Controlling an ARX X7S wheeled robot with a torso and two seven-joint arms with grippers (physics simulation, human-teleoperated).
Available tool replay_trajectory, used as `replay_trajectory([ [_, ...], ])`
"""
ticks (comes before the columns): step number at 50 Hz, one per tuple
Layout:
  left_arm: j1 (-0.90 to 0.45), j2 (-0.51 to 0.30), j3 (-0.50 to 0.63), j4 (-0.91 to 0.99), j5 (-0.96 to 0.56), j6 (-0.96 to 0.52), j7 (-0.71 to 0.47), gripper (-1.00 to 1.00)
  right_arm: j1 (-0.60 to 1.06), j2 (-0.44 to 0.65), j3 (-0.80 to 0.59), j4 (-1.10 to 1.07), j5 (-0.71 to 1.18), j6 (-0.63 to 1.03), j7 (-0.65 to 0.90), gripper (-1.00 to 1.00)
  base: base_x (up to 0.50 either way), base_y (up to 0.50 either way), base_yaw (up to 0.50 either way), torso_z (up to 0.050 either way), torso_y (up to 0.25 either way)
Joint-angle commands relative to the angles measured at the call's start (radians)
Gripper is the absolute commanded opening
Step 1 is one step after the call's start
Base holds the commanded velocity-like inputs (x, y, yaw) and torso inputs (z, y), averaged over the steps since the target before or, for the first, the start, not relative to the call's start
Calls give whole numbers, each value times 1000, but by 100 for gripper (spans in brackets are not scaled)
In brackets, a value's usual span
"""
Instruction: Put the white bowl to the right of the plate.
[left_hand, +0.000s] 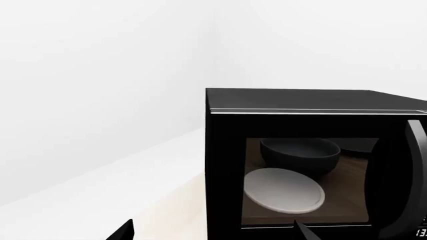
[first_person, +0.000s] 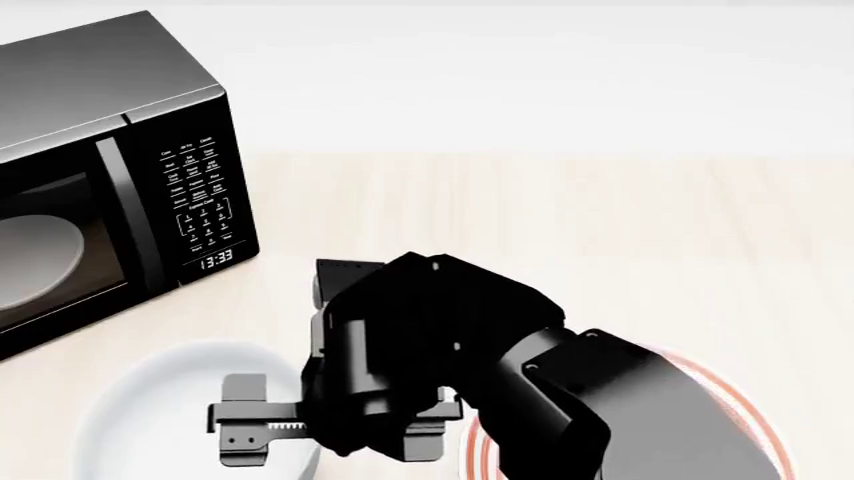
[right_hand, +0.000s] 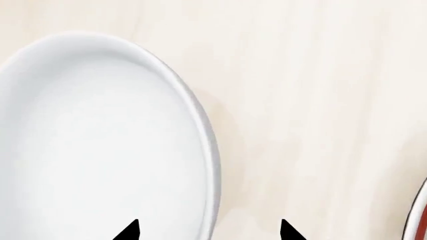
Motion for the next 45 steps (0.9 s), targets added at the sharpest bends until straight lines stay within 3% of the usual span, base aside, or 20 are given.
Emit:
replay_trajectory([
  [1,3,-3,0,1,-4,3,-3,100,-9,0,0,4,-5,-13,-3,100,0,0,0,0,0],
  [4,4,-4,-1,3,-6,2,-4,100,-8,0,-1,-2,-16,-15,-7,100,0,0,0,0,0],
  [5,5,-4,0,3,-6,3,-4,100,-9,0,1,-6,-17,-13,-13,-100,0,0,0,0,0],
  [22,11,-8,-2,9,-17,5,-6,100,12,0,5,-25,-35,-36,-14,-100,0,0,0,0,0],
  [35,2,-11,5,-2,-16,4,-12,100,112,1,25,-96,49,-97,104,-100,0,0,0,0,0],
  [45,-4,-13,7,-15,-16,5,-18,100,145,182,104,-381,129,-192,300,-100,0,0,0,0,1],
])
